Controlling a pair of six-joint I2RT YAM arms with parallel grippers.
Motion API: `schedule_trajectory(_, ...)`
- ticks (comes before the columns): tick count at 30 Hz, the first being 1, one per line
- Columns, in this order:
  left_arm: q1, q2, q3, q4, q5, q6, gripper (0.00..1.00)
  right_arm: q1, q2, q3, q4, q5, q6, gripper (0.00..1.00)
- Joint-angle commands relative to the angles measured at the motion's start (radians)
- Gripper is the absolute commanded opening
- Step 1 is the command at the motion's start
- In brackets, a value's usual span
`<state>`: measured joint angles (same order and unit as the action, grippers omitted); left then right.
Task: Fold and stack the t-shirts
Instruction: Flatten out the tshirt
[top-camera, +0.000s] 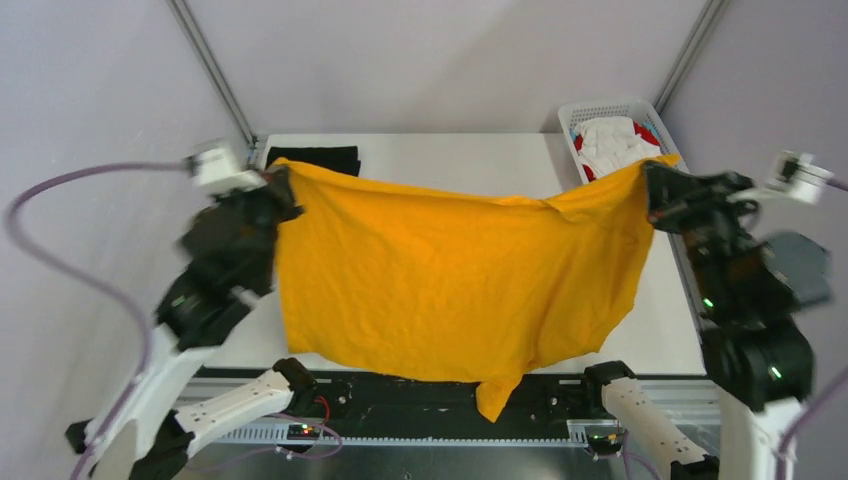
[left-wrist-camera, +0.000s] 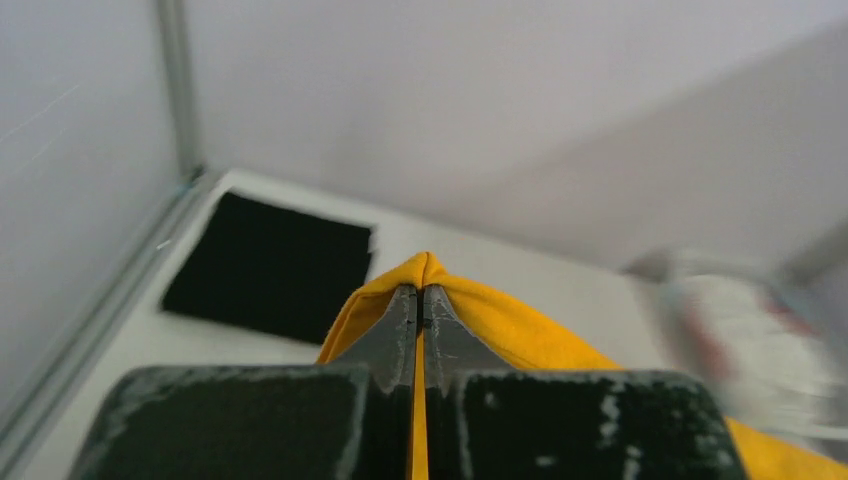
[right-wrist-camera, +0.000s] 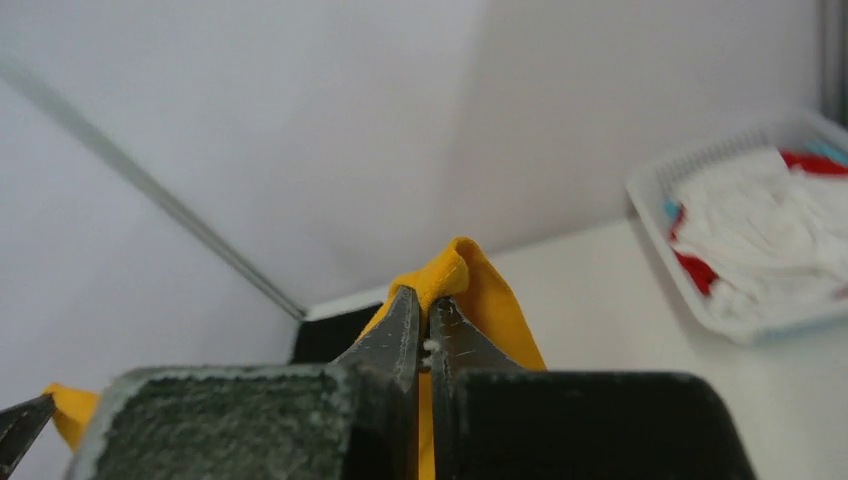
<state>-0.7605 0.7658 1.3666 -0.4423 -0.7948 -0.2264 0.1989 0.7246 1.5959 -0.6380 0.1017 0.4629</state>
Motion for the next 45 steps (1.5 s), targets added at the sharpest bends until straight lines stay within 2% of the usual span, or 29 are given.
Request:
schedule_trajectory(1,0.139,0.186,-0.115,0.078,-0.111,-0.093,0.00,-0.005,0.061,-0.159,0.159,0.165,0.018,0.00)
schedule_trajectory(4,0.237,0.271,-0.154,0.099,-0.074,-0.170,0.00,-0.004,0.109,-0.215,0.198,0.215,0.009,0.00)
schedule_trajectory(8,0.291,0.391,-0.188,0.161,-0.041,-0.182,0.00,-0.004,0.200,-0.293,0.277,0.234,-0.002,0.00)
schedule_trajectory(13,0.341,0.542,-0.160,0.223,-0.018,-0.174,0.00,-0.009,0.319,-0.336,0.367,0.270,-0.010,0.00)
schedule_trajectory(17,0.379,0.663,-0.099,0.257,-0.018,-0.150,0.00,-0.020,0.429,-0.345,0.441,0.293,-0.020,0.00)
schedule_trajectory(25,0.419,0.901,0.038,0.287,-0.008,-0.121,0.00,-0.053,0.622,-0.353,0.583,0.242,-0.026,0.00)
schedule_trajectory(34,0.448,1.059,0.134,0.330,0.024,-0.091,0.00,-0.078,0.762,-0.351,0.740,0.154,-0.023,0.00)
schedule_trajectory(45,0.483,1.388,0.464,0.328,0.182,-0.041,0.00,-0.105,1.005,-0.288,0.922,0.161,0.014,0.00)
